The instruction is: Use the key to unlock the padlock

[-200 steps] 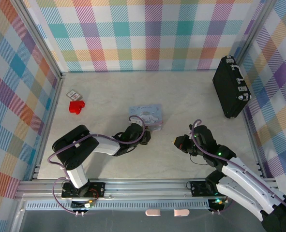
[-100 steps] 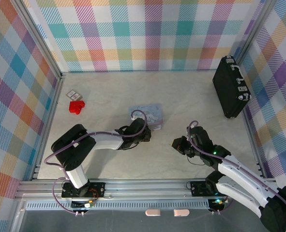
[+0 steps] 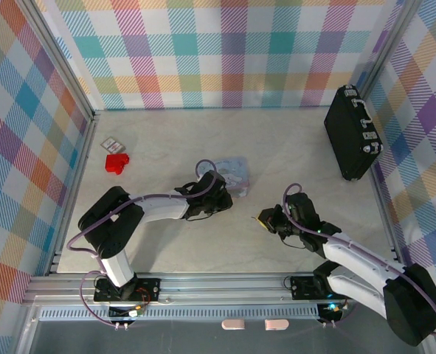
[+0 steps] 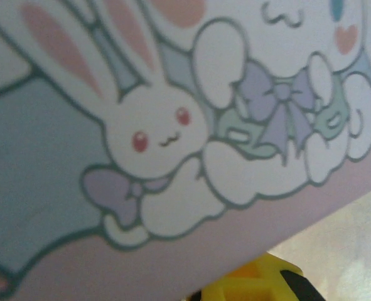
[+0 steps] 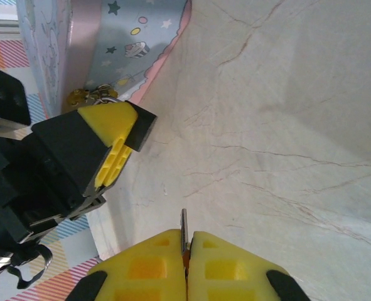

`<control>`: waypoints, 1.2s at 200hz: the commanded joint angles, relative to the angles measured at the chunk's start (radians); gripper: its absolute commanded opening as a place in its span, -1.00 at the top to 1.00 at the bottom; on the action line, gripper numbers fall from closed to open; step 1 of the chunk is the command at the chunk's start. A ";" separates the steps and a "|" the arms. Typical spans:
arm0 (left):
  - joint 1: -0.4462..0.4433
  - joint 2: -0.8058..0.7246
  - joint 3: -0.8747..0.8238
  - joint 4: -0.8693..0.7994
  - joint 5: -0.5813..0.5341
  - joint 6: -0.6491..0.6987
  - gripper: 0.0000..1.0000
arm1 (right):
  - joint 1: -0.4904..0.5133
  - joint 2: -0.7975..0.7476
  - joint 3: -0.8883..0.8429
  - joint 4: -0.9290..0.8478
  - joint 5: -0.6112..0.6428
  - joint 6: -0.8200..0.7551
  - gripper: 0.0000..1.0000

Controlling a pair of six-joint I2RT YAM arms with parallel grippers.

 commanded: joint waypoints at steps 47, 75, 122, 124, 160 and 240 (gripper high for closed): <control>0.027 -0.011 -0.011 0.078 0.067 -0.166 0.84 | -0.024 0.120 -0.045 0.308 -0.027 0.140 1.00; 0.033 -0.021 -0.022 0.124 0.056 -0.212 0.85 | -0.027 0.185 -0.058 0.412 -0.018 0.187 1.00; 0.052 -0.025 -0.040 0.203 0.039 -0.280 0.87 | -0.027 0.300 -0.045 0.554 -0.006 0.223 1.00; 0.051 -0.024 -0.041 0.208 0.039 -0.284 0.87 | -0.027 0.308 -0.044 0.570 -0.007 0.226 1.00; 0.068 -0.023 -0.043 0.254 0.022 -0.324 0.88 | -0.027 0.451 -0.012 0.727 -0.024 0.268 1.00; 0.109 0.002 -0.068 0.374 0.025 -0.413 0.89 | -0.036 0.697 0.061 0.985 -0.039 0.345 1.00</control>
